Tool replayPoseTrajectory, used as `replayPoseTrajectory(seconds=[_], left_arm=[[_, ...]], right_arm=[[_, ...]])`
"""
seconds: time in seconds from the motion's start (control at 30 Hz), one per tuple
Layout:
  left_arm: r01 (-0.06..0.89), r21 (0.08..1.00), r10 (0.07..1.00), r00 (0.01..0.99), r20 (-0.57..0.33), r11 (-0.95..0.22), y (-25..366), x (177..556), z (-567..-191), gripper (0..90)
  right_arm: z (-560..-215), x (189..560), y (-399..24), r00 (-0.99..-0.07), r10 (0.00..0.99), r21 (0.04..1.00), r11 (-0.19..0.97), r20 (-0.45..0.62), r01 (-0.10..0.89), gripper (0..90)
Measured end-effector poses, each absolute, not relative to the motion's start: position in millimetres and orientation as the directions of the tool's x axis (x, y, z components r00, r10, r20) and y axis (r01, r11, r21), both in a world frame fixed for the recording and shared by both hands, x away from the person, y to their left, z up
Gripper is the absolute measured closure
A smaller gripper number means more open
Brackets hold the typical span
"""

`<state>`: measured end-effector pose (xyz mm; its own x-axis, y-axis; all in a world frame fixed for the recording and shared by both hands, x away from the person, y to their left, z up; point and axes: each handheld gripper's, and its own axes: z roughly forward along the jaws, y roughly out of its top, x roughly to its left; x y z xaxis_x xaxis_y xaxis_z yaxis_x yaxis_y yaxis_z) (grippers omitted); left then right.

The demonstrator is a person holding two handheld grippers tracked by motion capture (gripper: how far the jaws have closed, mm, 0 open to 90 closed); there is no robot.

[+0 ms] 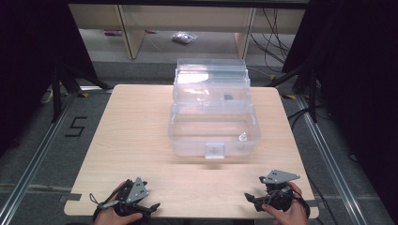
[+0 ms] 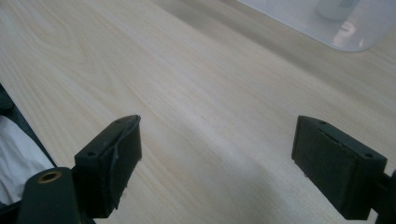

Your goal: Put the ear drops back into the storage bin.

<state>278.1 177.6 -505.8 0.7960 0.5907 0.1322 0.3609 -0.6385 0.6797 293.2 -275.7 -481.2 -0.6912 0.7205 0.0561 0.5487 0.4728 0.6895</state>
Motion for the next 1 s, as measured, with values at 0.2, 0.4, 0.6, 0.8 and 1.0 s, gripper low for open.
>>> replayPoseTrajectory(seconds=[0.2,0.4,0.6,0.8,1.0], left_arm=[[0.363,0.678,0.587,0.800,0.125,-0.639,178.2,278.3,-505.5,15.6],[0.360,0.679,0.588,0.798,0.130,-0.640,177.9,278.6,-505.6,15.6],[0.364,0.679,0.589,0.798,0.125,-0.638,177.8,278.4,-505.6,15.6],[0.365,0.679,0.590,0.798,0.124,-0.637,177.8,278.5,-505.5,15.6],[0.365,0.680,0.591,0.797,0.125,-0.636,177.8,278.5,-505.3,15.6]], right_arm=[[-482.8,289.6,-278.7,-0.685,0.728,0.674,0.488,0.037,0.555,16.7],[-485.4,286.4,-281.2,-0.674,0.738,0.641,0.511,0.015,0.573,16.8],[-487.3,286.9,-282.1,-0.675,0.738,0.620,0.523,0.014,0.585,16.8],[-489.3,288.3,-282.8,-0.679,0.734,0.649,0.516,0.001,0.558,16.7],[-489.3,289.2,-283.6,-0.688,0.726,0.649,0.523,0.000,0.553,16.7]])
